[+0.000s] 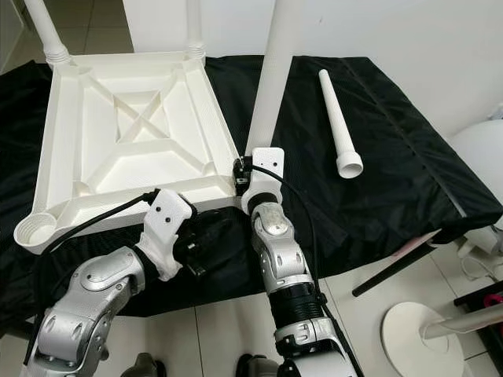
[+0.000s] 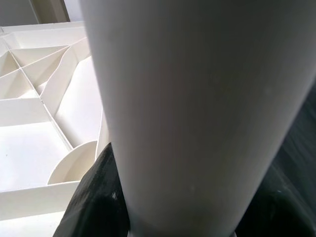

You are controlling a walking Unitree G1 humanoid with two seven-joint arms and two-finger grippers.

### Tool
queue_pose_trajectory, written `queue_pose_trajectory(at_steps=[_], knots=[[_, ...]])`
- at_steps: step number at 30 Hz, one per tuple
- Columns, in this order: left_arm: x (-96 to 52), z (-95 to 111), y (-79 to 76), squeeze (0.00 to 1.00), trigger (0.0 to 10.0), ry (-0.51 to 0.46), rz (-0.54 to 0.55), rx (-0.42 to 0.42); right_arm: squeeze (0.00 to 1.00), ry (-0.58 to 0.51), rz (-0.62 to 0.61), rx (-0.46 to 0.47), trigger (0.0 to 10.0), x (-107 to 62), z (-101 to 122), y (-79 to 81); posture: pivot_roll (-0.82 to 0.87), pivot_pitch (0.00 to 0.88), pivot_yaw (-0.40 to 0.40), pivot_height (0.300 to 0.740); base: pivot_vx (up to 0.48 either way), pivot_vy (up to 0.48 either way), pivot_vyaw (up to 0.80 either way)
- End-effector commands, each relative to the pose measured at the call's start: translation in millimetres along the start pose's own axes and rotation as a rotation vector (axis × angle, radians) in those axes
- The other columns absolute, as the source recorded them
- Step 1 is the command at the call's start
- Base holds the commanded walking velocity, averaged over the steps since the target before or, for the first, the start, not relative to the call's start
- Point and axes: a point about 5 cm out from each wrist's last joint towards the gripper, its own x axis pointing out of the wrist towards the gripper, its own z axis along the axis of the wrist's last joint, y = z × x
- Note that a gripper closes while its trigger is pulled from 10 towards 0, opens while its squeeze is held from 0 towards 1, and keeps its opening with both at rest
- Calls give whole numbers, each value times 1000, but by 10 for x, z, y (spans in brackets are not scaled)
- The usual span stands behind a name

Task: Building children table

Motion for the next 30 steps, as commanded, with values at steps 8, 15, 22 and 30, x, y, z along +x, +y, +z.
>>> queue_pose_trajectory(at_steps=[8, 15, 22, 30], knots=[[-20, -2, 107, 0, 10000, 1, 90, 11, 1000, -23, 76, 25, 10000, -51, -20, -143, 24, 108, -68, 740, 0, 0, 0], [-11, 2, 72, 0, 10000, 0, 78, 12, 1000, -11, 180, -34, 10000, -56, -5, -277, 21, 106, -64, 740, 0, 0, 0], [12, 3, 52, 0, 10000, -2, 63, 7, 0, -44, 439, -101, 10000, -52, 25, -234, 21, 103, -51, 740, 0, 0, 0], [13, 16, 63, 0, 10000, -2, 59, 10, 0, -48, 610, -201, 10000, 13, 21, -284, 25, 104, -43, 740, 0, 0, 0]])
